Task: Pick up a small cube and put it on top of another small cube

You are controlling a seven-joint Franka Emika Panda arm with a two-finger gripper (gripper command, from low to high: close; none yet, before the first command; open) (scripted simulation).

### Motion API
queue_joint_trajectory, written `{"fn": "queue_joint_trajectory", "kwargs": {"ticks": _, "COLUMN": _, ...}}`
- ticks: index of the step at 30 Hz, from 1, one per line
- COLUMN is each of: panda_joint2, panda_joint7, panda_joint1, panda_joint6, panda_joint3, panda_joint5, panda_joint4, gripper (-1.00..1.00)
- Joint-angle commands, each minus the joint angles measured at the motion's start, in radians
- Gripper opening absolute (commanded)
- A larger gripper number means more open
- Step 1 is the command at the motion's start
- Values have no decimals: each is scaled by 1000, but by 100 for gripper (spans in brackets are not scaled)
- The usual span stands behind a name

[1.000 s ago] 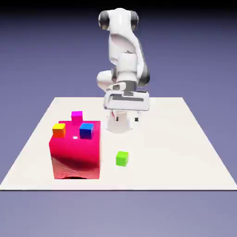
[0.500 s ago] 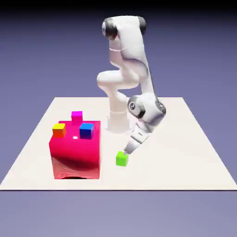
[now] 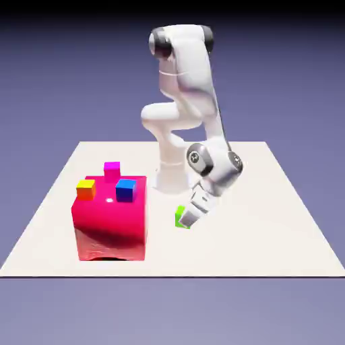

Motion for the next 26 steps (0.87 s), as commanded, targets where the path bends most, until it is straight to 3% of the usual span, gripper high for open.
{"fn": "queue_joint_trajectory", "kwargs": {"ticks": 1, "panda_joint2": -36, "panda_joint7": -26, "panda_joint1": 16, "panda_joint6": -38, "panda_joint3": -22, "panda_joint5": -8, "panda_joint4": 7, "gripper": -100}}
{"fn": "queue_joint_trajectory", "kwargs": {"ticks": 15, "panda_joint2": -524, "panda_joint7": -349, "panda_joint1": 67, "panda_joint6": -523, "panda_joint3": -429, "panda_joint5": -1, "panda_joint4": 107, "gripper": -100}}
{"fn": "queue_joint_trajectory", "kwargs": {"ticks": 18, "panda_joint2": -523, "panda_joint7": -330, "panda_joint1": 39, "panda_joint6": -514, "panda_joint3": -470, "panda_joint5": 26, "panda_joint4": 108, "gripper": -100}}
{"fn": "queue_joint_trajectory", "kwargs": {"ticks": 22, "panda_joint2": -495, "panda_joint7": -297, "panda_joint1": 3, "panda_joint6": -348, "panda_joint3": -543, "panda_joint5": -48, "panda_joint4": -21, "gripper": -100}}
{"fn": "queue_joint_trajectory", "kwargs": {"ticks": 23, "panda_joint2": -495, "panda_joint7": -297, "panda_joint1": 3, "panda_joint6": -348, "panda_joint3": -543, "panda_joint5": -48, "panda_joint4": -21, "gripper": 100}}
{"fn": "queue_joint_trajectory", "kwargs": {"ticks": 26, "panda_joint2": -510, "panda_joint7": -314, "panda_joint1": 22, "panda_joint6": -434, "panda_joint3": -505, "panda_joint5": -9, "panda_joint4": 47, "gripper": 100}}
